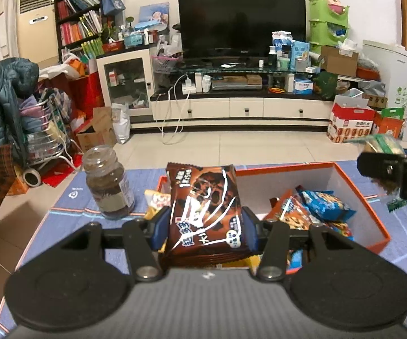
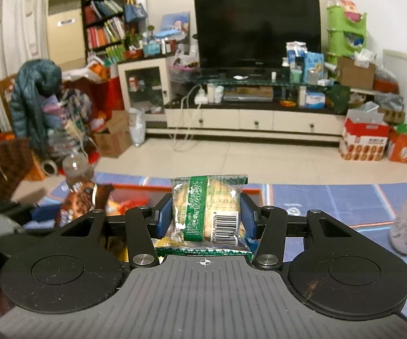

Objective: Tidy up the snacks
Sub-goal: 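Carry both packets over the orange box and release them inside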

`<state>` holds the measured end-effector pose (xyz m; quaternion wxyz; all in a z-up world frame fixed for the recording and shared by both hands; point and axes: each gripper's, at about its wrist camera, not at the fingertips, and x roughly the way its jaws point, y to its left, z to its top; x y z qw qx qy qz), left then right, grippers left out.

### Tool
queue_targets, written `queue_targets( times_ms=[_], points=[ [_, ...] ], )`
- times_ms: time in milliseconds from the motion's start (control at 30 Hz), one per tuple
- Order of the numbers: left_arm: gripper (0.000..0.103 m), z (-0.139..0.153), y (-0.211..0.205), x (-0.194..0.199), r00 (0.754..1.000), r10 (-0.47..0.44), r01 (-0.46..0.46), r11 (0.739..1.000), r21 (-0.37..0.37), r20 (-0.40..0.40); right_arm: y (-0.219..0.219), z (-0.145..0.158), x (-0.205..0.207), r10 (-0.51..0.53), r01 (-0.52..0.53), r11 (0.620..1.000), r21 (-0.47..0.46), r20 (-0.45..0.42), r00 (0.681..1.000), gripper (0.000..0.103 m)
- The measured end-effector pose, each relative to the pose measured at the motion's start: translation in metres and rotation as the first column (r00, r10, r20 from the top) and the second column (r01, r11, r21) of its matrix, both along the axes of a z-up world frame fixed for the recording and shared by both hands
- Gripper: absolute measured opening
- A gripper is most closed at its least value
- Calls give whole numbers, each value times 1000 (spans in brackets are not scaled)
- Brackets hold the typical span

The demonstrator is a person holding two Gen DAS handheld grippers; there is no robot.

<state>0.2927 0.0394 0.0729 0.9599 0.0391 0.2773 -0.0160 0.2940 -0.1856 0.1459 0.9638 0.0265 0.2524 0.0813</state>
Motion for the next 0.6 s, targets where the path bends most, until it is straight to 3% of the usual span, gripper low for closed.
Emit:
queue_targets(
  times_ms=[333, 600],
  points=[
    [51, -14, -11, 29, 1000, 13, -12, 1000, 14, -21, 6, -31, 37, 35, -34, 999, 27, -58, 998, 36],
    [51, -20, -12, 42, 999, 27, -26, 1000, 17, -38, 5, -40, 47, 18, -17, 1000, 15, -85, 996, 36]
  ],
)
